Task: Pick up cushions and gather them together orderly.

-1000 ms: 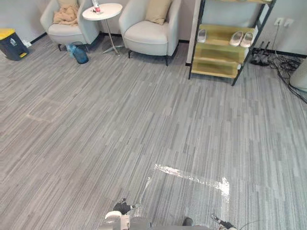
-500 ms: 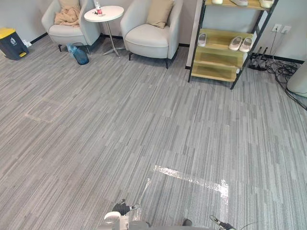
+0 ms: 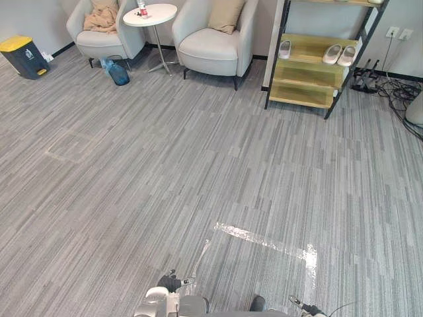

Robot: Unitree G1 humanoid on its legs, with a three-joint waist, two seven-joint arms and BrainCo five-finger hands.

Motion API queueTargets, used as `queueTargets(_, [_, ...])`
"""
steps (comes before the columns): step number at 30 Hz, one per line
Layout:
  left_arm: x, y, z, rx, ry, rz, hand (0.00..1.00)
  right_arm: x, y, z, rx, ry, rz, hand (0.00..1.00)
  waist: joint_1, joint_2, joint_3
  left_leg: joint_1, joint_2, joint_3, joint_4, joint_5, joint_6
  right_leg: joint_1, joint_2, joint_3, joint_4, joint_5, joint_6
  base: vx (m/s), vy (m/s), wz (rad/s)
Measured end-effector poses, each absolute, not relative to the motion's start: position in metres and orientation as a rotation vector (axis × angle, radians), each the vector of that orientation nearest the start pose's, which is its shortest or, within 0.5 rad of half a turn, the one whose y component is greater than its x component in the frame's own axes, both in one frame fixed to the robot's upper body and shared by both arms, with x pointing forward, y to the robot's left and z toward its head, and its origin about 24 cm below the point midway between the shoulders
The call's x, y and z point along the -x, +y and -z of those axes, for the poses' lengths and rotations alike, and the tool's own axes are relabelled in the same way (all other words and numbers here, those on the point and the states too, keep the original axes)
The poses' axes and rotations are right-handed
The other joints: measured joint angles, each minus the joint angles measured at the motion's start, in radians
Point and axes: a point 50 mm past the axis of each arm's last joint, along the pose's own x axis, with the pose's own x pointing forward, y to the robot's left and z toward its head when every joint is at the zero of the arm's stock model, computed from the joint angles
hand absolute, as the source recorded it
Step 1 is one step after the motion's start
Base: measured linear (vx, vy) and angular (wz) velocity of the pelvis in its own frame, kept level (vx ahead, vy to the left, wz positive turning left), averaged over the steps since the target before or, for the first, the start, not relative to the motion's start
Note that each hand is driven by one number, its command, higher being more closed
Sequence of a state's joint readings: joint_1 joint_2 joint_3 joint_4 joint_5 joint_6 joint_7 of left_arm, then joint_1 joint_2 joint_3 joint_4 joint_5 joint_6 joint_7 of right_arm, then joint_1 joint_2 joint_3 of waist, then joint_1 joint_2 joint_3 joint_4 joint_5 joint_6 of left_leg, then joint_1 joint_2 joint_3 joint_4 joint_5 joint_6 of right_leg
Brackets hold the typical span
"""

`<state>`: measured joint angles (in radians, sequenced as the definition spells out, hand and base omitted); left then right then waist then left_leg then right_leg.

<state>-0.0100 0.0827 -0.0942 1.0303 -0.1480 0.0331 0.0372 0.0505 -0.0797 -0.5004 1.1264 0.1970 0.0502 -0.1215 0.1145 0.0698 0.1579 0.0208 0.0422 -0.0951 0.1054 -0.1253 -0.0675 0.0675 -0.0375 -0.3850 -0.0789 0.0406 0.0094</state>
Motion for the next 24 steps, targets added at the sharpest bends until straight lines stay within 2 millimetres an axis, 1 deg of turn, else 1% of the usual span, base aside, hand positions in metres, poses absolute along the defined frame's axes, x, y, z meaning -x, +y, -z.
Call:
queueTargets(7, [-0.13,0.171,0.155,-0.011,1.063,-0.066,0.0,-0.069,-0.234,0.164,-0.317,1.152,0.709,0.0,-0.002,0.004,-0.001,0.036,0.005,0.005,-0.02,0.0,0.0,0.024,0.007,0.016,-0.01,0.0,0.006,-0.02,0.016,-0.07])
queueTargets(10, [-0.13,0.171,0.155,-0.011,1.062,-0.067,0.0,-0.068,-0.234,0.164,-0.307,1.158,0.701,0.0,-0.002,0.002,0.0,0.051,0.01,0.016,-0.024,0.0,-0.001,0.028,0.012,0.029,-0.01,0.004,0.001,0.03,0.029,-0.1])
queueTargets(17, [-0.13,0.171,0.155,-0.013,1.064,-0.065,0.0,-0.069,-0.233,0.164,-0.299,1.16,0.69,0.0,-0.004,-0.003,-0.002,0.069,0.011,0.022,-0.03,-0.002,-0.002,0.037,0.014,0.038,-0.01,0.003,0.001,0.04,0.037,-0.05])
queueTargets(21, [-0.13,0.172,0.155,-0.014,1.065,-0.072,0.0,-0.077,-0.229,0.163,-0.268,1.152,0.634,0.0,-0.003,-0.003,-0.002,0.071,0.008,0.02,-0.019,-0.003,-0.001,0.041,0.012,0.038,-0.01,0.004,0.001,0.01,0.021,0.0])
queueTargets(22, [-0.127,0.177,0.156,0.008,1.079,-0.107,0.0,-0.085,-0.224,0.162,-0.184,1.154,0.542,0.0,-0.006,-0.004,-0.005,0.07,0.01,0.006,-0.016,-0.007,-0.003,0.047,0.015,0.034,-0.015,0.003,0.002,0.0,0.0,0.0])
queueTargets(24, [-0.127,0.177,0.156,0.008,1.079,-0.108,0.0,-0.085,-0.224,0.162,-0.184,1.155,0.542,0.0,-0.006,-0.004,-0.005,0.07,0.01,0.006,-0.016,-0.007,-0.003,0.047,0.015,0.034,-0.015,0.003,0.002,0.0,0.0,0.0])
